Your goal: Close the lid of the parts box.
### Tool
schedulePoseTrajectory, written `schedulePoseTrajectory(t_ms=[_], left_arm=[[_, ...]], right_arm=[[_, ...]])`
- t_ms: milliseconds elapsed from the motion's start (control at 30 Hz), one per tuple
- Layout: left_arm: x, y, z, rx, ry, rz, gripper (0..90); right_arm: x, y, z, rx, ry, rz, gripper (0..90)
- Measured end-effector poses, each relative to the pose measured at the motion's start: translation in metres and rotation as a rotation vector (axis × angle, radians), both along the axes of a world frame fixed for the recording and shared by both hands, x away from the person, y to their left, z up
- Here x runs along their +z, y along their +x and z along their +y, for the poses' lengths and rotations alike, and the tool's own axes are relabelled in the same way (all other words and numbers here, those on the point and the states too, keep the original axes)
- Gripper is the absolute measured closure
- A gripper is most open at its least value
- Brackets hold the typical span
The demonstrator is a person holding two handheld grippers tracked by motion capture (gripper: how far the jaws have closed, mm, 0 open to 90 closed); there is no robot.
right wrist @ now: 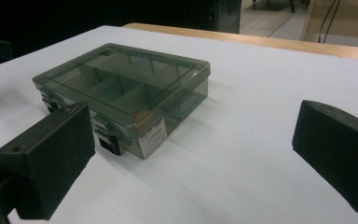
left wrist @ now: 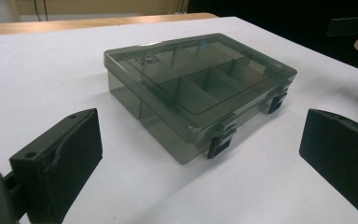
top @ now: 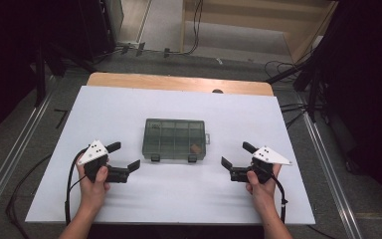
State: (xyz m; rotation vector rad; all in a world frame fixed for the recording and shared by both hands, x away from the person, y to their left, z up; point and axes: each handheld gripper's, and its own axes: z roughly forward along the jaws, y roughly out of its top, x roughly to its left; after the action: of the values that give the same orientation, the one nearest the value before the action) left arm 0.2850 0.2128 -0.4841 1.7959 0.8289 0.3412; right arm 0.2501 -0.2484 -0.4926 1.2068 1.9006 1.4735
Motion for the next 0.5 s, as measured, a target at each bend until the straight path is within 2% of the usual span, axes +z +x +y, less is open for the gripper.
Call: schedulePoseTrajectory(t_ms=[500], left_arm=[[0.003, -0.011, 0.024, 0.033, -0.007, -0.010, 0.0]], right_arm=[[-0.001, -0.017, -0.028, -0.043, -0.001, 0.002, 0.0]])
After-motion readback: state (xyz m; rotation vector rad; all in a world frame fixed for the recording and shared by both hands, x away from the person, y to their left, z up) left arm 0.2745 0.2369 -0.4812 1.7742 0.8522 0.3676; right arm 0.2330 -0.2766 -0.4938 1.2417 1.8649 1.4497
